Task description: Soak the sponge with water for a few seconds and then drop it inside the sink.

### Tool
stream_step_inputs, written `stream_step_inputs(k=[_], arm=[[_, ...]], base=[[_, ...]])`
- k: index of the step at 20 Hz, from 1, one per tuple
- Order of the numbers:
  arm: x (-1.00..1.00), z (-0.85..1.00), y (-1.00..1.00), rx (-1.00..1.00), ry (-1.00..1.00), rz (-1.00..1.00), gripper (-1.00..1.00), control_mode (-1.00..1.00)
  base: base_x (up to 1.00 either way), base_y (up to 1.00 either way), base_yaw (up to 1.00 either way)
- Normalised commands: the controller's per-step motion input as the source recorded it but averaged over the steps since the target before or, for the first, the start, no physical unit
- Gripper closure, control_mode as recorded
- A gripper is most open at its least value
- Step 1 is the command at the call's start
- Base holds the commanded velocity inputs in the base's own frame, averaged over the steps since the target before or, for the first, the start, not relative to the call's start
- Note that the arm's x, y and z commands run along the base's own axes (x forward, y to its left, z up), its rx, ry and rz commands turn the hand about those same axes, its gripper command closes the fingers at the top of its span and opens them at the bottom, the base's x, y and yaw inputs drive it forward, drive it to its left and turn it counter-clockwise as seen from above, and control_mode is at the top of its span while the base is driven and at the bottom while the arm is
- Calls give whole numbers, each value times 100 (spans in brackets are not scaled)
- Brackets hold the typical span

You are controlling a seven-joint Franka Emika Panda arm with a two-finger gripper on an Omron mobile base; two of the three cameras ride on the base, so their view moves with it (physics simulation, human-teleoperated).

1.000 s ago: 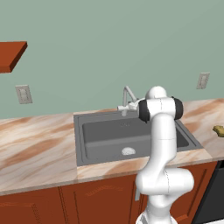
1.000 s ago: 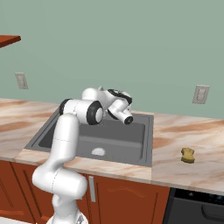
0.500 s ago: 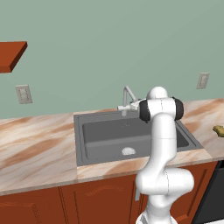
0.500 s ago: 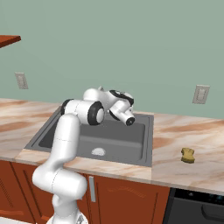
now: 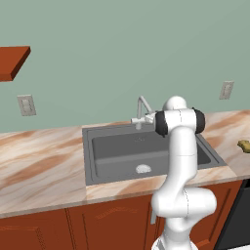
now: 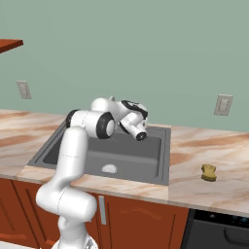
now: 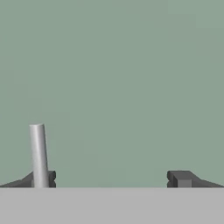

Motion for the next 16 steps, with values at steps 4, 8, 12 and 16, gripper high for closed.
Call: stream_step_inputs(k=[4,8,12,16], arm=[[0,-12,-40,0,0,-10,-100,-100],[0,-24,-46,0,0,-10,-100,-100],[3,-35,-53,3,0,-8,-100,-100],[5,-42,-57,4,0,-7,-100,-100]], base=[[0,0,0],[0,0,0],[0,0,0],[0,0,0]])
